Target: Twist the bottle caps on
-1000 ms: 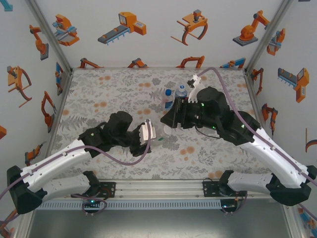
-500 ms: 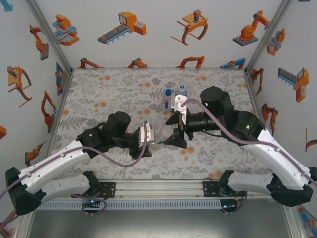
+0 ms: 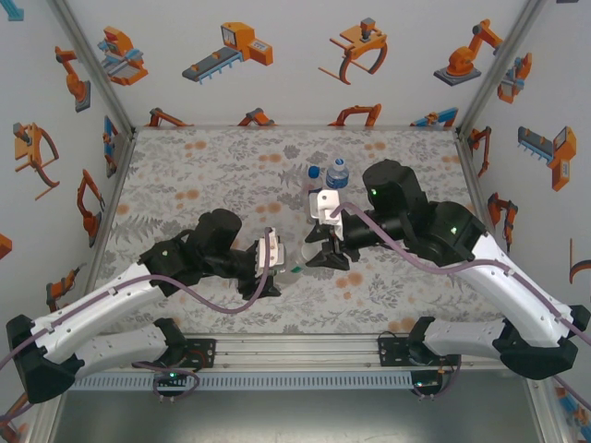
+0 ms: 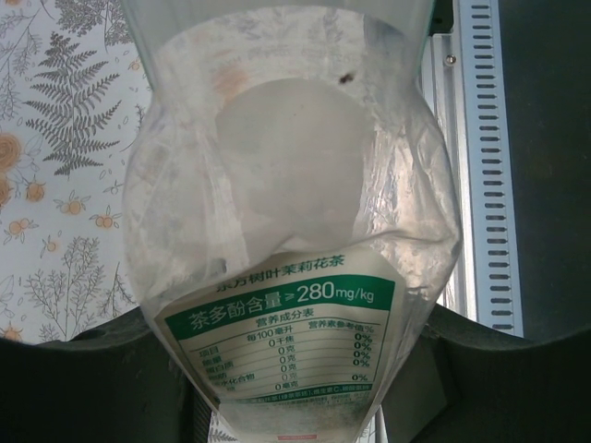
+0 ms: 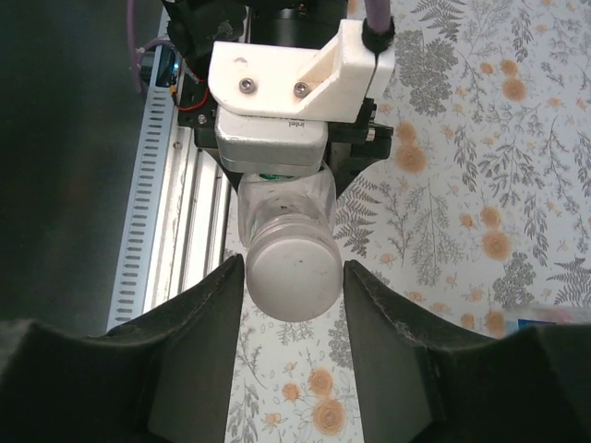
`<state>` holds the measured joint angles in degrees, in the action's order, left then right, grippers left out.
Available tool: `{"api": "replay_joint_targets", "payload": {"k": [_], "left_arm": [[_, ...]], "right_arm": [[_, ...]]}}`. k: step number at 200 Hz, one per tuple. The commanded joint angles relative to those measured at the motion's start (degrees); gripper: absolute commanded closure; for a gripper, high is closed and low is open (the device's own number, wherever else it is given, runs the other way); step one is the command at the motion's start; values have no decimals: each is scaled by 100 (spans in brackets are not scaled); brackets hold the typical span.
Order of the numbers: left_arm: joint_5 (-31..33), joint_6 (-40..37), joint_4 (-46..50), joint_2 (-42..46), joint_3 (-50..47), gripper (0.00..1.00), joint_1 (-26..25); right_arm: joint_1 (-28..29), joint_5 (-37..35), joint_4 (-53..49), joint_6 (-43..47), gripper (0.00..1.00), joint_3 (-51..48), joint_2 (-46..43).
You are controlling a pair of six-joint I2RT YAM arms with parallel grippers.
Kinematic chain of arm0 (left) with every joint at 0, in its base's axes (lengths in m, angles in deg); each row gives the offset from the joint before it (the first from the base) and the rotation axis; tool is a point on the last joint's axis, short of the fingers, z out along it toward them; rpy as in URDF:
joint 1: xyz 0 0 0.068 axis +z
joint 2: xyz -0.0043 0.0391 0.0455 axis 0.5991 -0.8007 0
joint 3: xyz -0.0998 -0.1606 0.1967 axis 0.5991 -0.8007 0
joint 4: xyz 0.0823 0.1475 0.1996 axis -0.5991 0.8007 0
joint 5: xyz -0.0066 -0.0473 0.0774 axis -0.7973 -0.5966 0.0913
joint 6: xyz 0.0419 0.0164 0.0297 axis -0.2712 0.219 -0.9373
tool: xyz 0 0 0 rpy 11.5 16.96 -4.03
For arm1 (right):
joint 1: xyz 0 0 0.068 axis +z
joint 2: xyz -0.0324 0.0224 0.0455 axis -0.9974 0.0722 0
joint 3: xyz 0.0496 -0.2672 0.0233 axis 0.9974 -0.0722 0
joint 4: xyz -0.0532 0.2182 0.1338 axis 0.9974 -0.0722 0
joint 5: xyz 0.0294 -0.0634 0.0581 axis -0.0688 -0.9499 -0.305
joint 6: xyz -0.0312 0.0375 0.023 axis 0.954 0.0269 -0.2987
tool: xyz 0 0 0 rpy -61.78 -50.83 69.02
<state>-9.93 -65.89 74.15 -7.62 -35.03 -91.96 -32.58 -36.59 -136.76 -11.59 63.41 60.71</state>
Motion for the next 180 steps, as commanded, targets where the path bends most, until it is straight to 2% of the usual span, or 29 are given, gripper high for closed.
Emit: {"api": "replay_joint_targets", "payload": {"k": [1, 27, 46, 67, 87, 114, 148, 180], "left_arm": [[-135, 26, 38, 78, 41, 100, -39], [-117, 3, 55, 64, 64, 100, -34], [-45, -17, 34, 83, 55, 100, -36], [133, -9, 3, 78, 55, 100, -38], [355, 34, -120, 91, -5, 100, -34], [645, 86, -273, 61, -51, 100, -35], [1030, 120, -382, -32, -24, 100, -30], [1578, 306, -519, -175, -7, 100, -33]], "right_arm": [[-10, 130, 20, 90, 59, 18, -30], [-15, 19, 73, -113, 67, -34, -30], [-12, -224, 194, -644, 74, -100, -45], [-10, -782, 422, -1842, 84, -238, -111], [-15, -1381, 748, -3269, 100, -533, -213], [-11, -2031, 958, -5177, 100, -872, -317], [-10, -2889, 649, -7269, 100, -913, -324], [-11, -3367, 484, -8118, 100, -908, -272]]}}
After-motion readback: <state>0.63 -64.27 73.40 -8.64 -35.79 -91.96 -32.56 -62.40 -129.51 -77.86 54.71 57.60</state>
